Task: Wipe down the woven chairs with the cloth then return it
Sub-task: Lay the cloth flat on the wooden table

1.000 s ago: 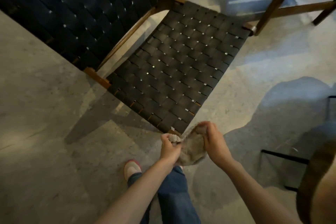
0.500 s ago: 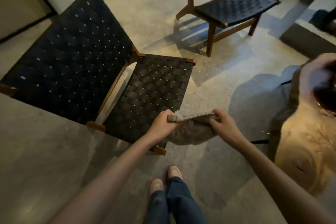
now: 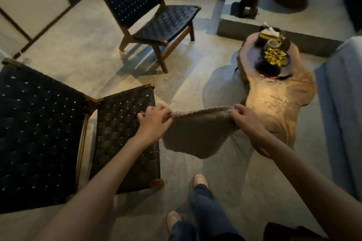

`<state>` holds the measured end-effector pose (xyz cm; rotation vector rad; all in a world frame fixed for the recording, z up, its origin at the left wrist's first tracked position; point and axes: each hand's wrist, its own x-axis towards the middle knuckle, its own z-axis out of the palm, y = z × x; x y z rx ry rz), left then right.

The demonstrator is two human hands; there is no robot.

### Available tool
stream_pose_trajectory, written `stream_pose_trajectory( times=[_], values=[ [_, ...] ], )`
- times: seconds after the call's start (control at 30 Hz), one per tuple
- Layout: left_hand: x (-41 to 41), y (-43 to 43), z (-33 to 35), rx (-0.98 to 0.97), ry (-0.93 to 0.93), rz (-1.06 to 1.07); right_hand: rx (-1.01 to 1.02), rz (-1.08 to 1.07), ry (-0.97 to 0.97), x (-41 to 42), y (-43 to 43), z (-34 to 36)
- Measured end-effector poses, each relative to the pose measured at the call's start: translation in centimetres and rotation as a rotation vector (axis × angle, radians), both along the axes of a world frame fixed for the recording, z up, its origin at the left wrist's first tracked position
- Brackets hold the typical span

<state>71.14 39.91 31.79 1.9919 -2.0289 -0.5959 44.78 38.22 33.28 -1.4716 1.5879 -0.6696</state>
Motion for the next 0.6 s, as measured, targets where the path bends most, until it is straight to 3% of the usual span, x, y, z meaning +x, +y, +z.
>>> stream_pose_trajectory(
  times=[0.2,0.6],
  values=[
    [-4.1,-6.2,1.4,-0.087,-0.110,-0.234,-0.031,-0.175,-0.041,-5.2,-3.1,0.3],
    [-17.8,-28.1,-1.4,0.033,-0.150,-0.527,0.151,-0.357,-0.158,-20.6,-16.9,-3.9]
  ],
)
